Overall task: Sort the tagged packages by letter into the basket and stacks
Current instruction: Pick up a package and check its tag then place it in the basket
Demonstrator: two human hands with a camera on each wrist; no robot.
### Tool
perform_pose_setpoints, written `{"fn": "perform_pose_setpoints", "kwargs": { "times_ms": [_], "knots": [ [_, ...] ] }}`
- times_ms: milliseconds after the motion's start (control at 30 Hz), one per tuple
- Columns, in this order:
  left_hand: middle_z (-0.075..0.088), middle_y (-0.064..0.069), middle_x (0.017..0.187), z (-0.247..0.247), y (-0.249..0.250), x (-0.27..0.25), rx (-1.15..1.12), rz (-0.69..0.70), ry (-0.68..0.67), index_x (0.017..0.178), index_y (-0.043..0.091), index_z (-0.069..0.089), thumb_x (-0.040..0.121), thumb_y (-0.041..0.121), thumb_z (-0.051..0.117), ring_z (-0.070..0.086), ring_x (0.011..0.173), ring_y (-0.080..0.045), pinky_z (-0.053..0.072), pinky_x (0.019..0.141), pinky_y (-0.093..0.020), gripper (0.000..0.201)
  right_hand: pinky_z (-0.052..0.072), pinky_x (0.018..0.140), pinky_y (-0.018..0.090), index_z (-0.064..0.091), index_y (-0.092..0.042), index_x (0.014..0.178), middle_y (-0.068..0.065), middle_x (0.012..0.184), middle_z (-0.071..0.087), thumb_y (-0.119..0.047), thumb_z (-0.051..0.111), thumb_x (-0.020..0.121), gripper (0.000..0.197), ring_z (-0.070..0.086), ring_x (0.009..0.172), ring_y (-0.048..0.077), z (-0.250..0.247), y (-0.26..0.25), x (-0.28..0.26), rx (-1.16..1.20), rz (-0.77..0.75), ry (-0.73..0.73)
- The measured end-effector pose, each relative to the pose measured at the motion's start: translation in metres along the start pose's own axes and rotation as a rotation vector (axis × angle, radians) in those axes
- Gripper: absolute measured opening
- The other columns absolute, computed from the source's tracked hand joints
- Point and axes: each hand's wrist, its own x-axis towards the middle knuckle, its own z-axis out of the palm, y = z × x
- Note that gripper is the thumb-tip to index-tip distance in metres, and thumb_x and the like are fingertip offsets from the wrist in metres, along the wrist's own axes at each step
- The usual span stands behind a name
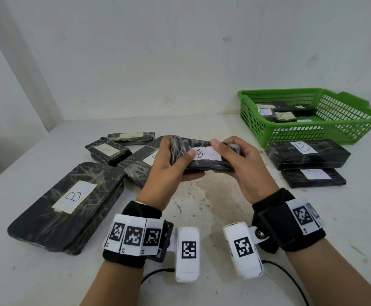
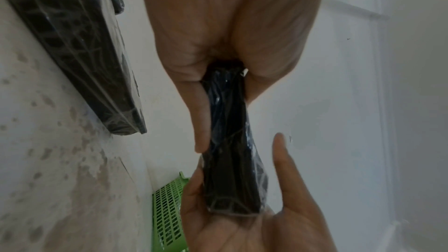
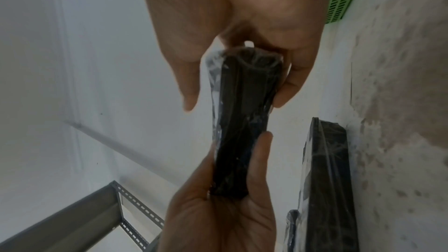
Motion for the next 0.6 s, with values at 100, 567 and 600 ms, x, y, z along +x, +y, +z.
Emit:
{"fn": "perform_pose_setpoints", "kwargs": {
  "times_ms": [100, 567, 600],
  "knots": [
    [0.063, -0.019, 0.122, -0.0015, -0.0003, 0.0013, -0.041, 0.015, 0.074, 0.12, 0.009, 0.044, 0.098, 0.008, 0.055, 0.071, 0.1, -0.027, 0.062, 0.075, -0.037, 0.024, 0.054, 0.07, 0.027, 0.057, -0.018, 0.088, 0.002, 0.09, 0.063, -0.03, 0.073, 0.072, 0.025, 0.064, 0.082, 0.015, 0.0016, 0.0001, -0.0008, 0.058, -0.003, -0.07],
    [0.068, -0.01, 0.114, -0.0064, 0.0051, 0.0011, -0.156, 0.046, 0.028, 0.13, 0.004, 0.046, 0.092, 0.003, 0.063, 0.069, 0.105, -0.028, 0.061, 0.08, -0.036, 0.041, 0.054, 0.09, 0.038, 0.059, -0.004, 0.121, 0.019, 0.114, 0.068, -0.023, 0.072, 0.077, 0.049, 0.068, 0.102, 0.025, 0.0041, -0.0029, -0.0015, 0.1, -0.054, 0.014],
    [0.068, -0.01, 0.115, -0.0063, 0.0065, 0.0005, -0.167, 0.046, 0.016, 0.129, 0.005, 0.047, 0.089, 0.007, 0.066, 0.069, 0.106, -0.027, 0.061, 0.081, -0.036, 0.044, 0.054, 0.092, 0.039, 0.059, -0.003, 0.119, 0.021, 0.115, 0.067, -0.022, 0.071, 0.077, 0.048, 0.067, 0.103, 0.026, 0.0044, -0.003, -0.0018, 0.105, -0.069, 0.022]
  ]
}}
